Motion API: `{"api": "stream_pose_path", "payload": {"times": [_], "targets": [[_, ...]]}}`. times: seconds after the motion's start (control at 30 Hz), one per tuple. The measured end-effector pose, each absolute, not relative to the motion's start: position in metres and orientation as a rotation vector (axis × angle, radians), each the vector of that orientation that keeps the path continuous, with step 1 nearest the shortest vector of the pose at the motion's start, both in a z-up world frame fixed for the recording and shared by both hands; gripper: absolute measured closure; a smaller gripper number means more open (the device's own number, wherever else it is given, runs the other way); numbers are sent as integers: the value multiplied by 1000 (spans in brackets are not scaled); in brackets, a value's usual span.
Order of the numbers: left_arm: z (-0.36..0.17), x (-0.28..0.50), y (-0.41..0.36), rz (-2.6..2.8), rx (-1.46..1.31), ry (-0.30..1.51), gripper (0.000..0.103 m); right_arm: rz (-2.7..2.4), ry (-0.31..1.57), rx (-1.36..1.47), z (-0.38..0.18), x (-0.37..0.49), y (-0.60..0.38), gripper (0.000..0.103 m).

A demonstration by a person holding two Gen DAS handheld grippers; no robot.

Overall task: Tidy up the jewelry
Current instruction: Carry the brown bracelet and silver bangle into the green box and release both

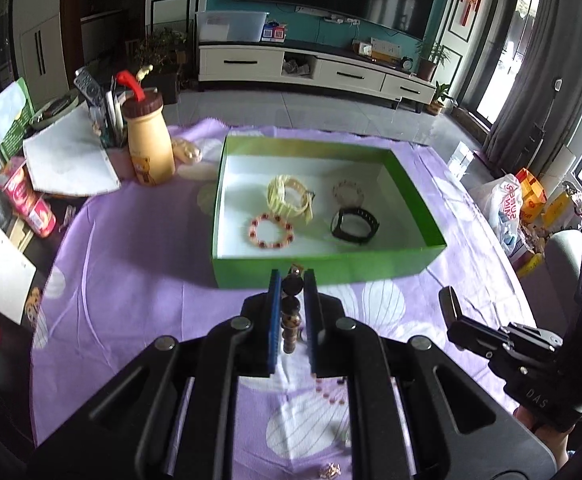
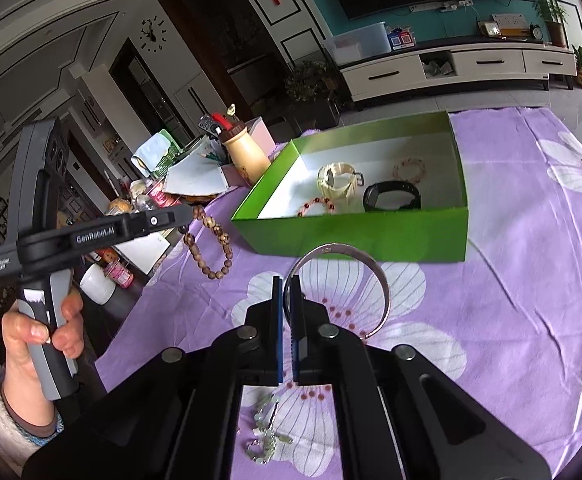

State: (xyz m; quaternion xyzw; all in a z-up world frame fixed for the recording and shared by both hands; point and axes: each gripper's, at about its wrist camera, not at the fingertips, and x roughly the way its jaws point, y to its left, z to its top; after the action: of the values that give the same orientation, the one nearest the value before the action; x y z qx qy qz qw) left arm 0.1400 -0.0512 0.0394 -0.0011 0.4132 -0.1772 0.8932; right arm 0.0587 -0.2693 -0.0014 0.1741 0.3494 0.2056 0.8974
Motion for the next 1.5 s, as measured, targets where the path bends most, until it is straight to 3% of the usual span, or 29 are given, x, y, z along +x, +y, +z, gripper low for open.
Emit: {"api": "stream_pose_path", "payload": {"times": [0.43,1.5], "targets": [[59,220,-75,-303,27,857,92,385,695,313,12,100,-284,100],[-30,342,-115,-123,199,1017,92,259,870,197,-35,232,-293,101]]}}
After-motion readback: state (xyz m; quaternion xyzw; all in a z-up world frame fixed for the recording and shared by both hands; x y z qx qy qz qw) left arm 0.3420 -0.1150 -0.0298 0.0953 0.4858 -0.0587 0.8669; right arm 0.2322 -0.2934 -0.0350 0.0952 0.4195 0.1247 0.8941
